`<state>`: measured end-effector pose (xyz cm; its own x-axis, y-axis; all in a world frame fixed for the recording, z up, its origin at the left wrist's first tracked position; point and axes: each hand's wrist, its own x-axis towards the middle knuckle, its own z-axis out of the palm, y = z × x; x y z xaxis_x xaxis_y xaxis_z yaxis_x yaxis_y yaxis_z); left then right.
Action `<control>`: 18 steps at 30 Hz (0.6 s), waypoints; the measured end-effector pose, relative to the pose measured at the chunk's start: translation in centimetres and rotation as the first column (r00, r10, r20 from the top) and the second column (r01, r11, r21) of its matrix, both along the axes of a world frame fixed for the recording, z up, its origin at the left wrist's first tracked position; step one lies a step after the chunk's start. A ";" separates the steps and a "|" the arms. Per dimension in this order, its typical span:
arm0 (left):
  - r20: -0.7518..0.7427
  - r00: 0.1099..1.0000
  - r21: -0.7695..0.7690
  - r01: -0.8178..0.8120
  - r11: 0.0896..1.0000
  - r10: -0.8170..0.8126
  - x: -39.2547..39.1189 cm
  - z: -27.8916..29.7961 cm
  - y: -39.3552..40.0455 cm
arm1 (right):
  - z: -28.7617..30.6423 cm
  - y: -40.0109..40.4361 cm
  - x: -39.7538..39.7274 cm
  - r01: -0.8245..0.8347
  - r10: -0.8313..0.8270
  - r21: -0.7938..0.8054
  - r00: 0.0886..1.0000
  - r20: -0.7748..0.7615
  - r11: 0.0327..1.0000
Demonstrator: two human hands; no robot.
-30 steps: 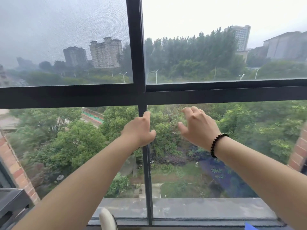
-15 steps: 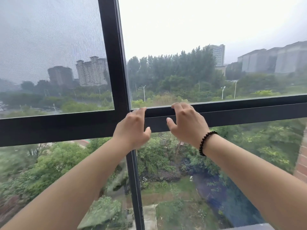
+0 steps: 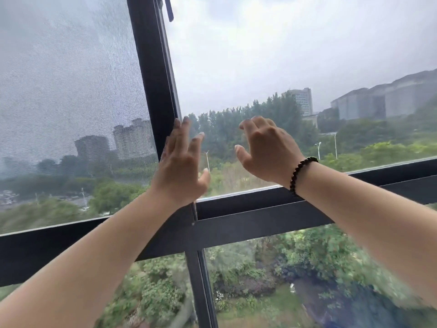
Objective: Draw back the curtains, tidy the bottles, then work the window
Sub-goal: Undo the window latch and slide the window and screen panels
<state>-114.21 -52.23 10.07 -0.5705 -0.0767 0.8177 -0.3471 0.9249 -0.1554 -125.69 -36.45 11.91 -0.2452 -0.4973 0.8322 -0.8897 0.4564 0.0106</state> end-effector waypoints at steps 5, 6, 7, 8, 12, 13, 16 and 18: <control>-0.075 0.995 -0.073 -0.066 0.995 0.061 -0.4 2.3 -1.8 | 2.3 -2.0 -0.6 -0.027 0.026 -0.031 0.999 -0.038 0.999; -0.085 0.993 -0.073 -0.091 0.993 0.085 -0.6 2.8 -2.1 | 2.8 -2.4 -0.8 -0.037 0.035 -0.038 0.998 -0.048 0.999; -0.104 0.988 -0.074 -0.122 0.990 0.114 -0.8 3.4 -2.5 | 3.4 -3.0 -1.1 -0.046 0.043 -0.045 0.997 -0.066 0.998; -0.124 0.983 -0.078 -0.146 0.986 0.135 -1.0 4.0 -2.9 | 4.1 -3.4 -1.4 -0.056 0.051 -0.051 0.995 -0.083 0.997; -0.179 0.969 -0.078 -0.184 0.980 0.167 -1.6 6.9 -3.6 | 6.6 -5.1 -2.3 -0.085 0.076 -0.066 0.988 -0.136 0.994; -0.192 0.966 -0.089 -0.195 0.977 0.175 -1.8 7.8 -3.8 | 7.6 -5.5 -2.6 -0.094 0.082 -0.073 0.984 -0.157 0.993; -0.221 0.959 -0.088 -0.199 0.976 0.176 -2.2 10.0 -4.3 | 9.8 -6.5 -3.4 -0.115 0.095 -0.087 0.973 -0.212 0.990; -0.256 0.952 -0.073 -0.193 0.978 0.169 -2.6 12.0 -4.4 | 11.6 -6.9 -3.9 -0.128 0.096 -0.105 0.959 -0.266 0.986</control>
